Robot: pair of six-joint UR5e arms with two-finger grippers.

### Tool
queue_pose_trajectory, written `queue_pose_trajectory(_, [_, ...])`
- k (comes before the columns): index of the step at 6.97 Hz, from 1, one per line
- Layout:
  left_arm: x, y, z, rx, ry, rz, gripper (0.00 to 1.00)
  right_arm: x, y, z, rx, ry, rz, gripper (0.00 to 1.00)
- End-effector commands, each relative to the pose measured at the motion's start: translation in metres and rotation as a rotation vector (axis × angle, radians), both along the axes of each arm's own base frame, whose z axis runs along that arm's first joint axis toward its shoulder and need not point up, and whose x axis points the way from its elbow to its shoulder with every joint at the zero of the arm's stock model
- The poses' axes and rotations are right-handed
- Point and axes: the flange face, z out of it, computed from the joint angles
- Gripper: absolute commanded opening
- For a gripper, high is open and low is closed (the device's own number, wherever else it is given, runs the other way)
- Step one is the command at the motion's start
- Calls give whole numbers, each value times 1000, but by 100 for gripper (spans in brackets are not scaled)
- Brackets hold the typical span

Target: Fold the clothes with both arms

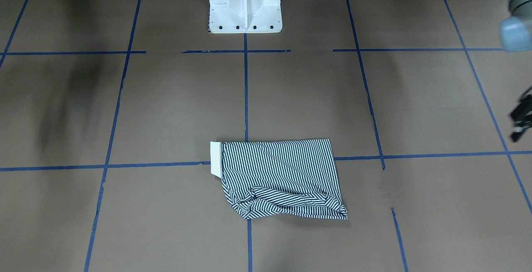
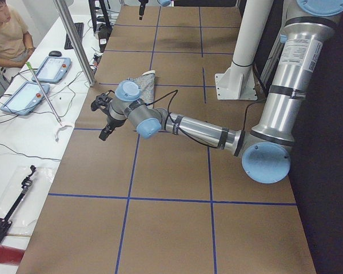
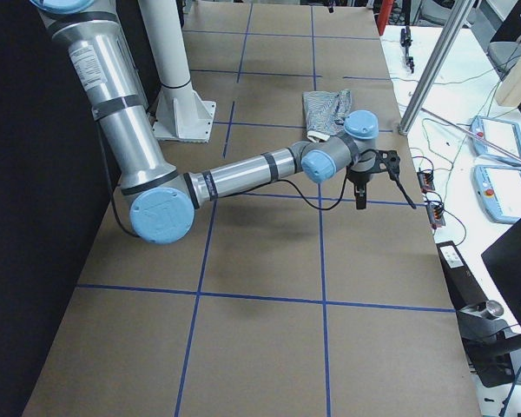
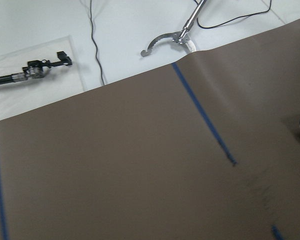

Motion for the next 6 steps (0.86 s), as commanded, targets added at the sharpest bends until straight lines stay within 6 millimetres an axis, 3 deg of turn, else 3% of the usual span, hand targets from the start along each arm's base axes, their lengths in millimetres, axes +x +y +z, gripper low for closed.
queue_pose_trajectory(1, [-65, 31, -18, -194, -16, 15, 100, 112, 54, 65, 37, 31, -144, 100])
queue_pose_trajectory(2, [-64, 78, -7, -352, -21, 20, 100, 121, 91, 81, 30, 36, -172, 100])
queue_pose_trajectory(3, [-65, 125, 39, -453, -25, 24, 100, 117, 99, 50, 10, 33, -173, 100])
queue_pose_trajectory(4, [-65, 153, 82, -490, -24, 24, 100, 101, 102, 16, -56, 32, -208, 100])
queue_pose_trajectory(5, [-63, 145, 91, -470, -22, 26, 100, 99, 122, 42, -103, 30, -212, 100])
queue_pose_trajectory(6, [-61, 132, 83, -428, -5, 29, 100, 83, 125, 53, -103, 36, -243, 100])
